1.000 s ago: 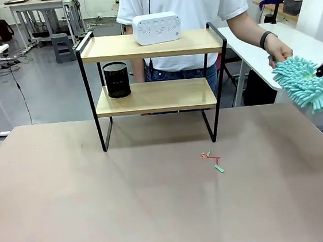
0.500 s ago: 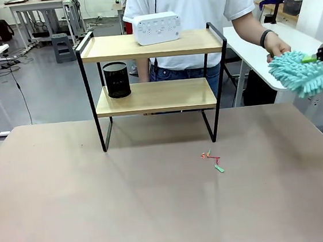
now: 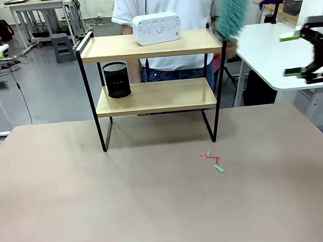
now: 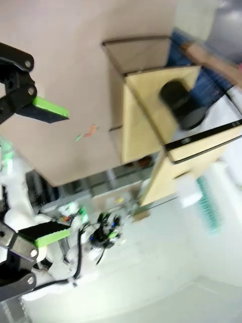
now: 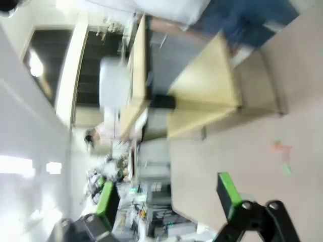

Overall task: Clean the shelf.
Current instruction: Hand the Duster back to the human.

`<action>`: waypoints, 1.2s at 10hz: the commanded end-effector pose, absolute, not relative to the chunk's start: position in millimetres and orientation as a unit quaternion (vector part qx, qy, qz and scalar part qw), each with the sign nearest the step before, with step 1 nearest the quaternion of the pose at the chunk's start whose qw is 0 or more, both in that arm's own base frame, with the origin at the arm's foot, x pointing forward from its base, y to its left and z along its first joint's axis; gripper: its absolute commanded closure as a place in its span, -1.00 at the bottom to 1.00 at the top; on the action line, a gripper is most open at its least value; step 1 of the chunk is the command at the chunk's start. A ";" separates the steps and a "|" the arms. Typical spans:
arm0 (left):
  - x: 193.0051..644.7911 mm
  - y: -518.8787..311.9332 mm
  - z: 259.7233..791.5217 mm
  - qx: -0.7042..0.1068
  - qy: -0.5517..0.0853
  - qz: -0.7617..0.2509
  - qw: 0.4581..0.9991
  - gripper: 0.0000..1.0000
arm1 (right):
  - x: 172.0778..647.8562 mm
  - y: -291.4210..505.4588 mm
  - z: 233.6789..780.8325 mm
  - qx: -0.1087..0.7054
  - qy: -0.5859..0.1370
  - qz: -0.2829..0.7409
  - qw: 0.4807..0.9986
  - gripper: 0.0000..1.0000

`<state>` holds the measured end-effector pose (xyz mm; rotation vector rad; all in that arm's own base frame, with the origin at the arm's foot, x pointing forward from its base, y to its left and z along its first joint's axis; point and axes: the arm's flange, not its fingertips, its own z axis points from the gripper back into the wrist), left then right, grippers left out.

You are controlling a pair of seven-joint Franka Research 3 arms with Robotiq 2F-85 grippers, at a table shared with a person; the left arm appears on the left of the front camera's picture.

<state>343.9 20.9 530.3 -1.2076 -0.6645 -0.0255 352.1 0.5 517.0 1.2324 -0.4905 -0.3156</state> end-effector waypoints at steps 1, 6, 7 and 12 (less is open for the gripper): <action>362.0 -6.6 504.9 -0.611 -0.259 -0.002 0.748 -1.00 | 320.7 45.5 475.9 0.633 -0.151 -0.120 0.749 -1.00; 365.1 -16.6 496.7 -0.604 -0.243 -0.009 0.759 -1.00 | 354.3 51.7 505.8 0.624 -0.154 -0.107 0.759 -1.00; 365.1 -16.6 496.7 -0.604 -0.243 -0.009 0.759 -1.00 | 354.3 51.7 505.8 0.624 -0.154 -0.107 0.759 -1.00; 365.1 -16.6 496.7 -0.604 -0.243 -0.009 0.759 -1.00 | 354.3 51.7 505.8 0.624 -0.154 -0.107 0.759 -1.00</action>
